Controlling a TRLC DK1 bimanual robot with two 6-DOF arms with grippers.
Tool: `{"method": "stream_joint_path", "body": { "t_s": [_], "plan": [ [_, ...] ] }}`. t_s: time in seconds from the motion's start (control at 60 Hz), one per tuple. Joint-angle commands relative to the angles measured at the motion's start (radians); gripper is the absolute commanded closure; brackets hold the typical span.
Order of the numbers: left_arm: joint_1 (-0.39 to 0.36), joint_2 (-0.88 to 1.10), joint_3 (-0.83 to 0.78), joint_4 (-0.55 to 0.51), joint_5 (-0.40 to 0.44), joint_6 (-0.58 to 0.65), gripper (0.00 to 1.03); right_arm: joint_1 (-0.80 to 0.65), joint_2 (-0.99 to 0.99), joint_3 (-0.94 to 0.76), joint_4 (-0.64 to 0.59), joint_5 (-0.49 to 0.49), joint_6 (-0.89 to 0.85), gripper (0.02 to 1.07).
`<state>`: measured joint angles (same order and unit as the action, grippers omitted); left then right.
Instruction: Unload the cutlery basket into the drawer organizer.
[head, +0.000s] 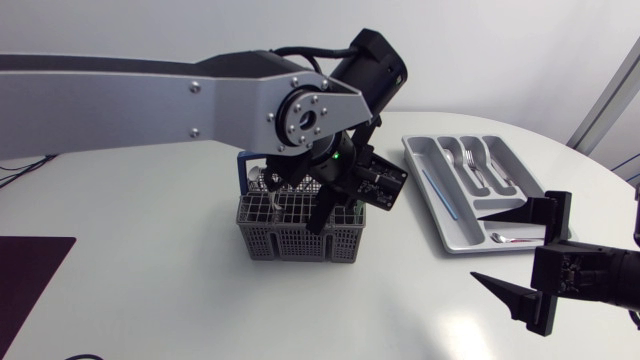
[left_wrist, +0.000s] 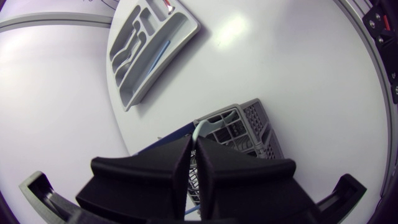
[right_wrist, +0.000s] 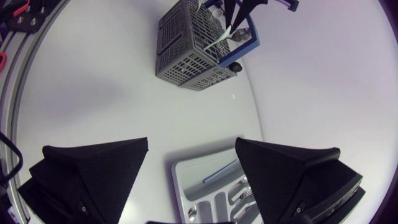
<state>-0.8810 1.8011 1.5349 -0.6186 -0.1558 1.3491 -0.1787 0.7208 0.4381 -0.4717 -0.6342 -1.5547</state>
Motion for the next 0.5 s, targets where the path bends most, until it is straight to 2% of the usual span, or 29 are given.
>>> {"method": "stream_joint_path", "body": {
  "t_s": [0.0, 0.283, 0.483],
  "plan": [
    [-0.009, -0.037, -0.035, -0.01, -0.001, -0.024, 0.97, 0.062, -0.035, -0.025, -0.007, 0.011, 0.123, 0.06],
    [-0.009, -0.065, -0.068, -0.007, -0.001, -0.07, 0.97, 0.26, -0.021, -0.027, 0.11, 0.093, 0.443, 0.06],
    [-0.006, -0.08, -0.119, 0.051, -0.001, -0.117, 0.97, 0.364, -0.003, -0.038, 0.18, 0.157, 0.556, 0.06]
  ]
}}
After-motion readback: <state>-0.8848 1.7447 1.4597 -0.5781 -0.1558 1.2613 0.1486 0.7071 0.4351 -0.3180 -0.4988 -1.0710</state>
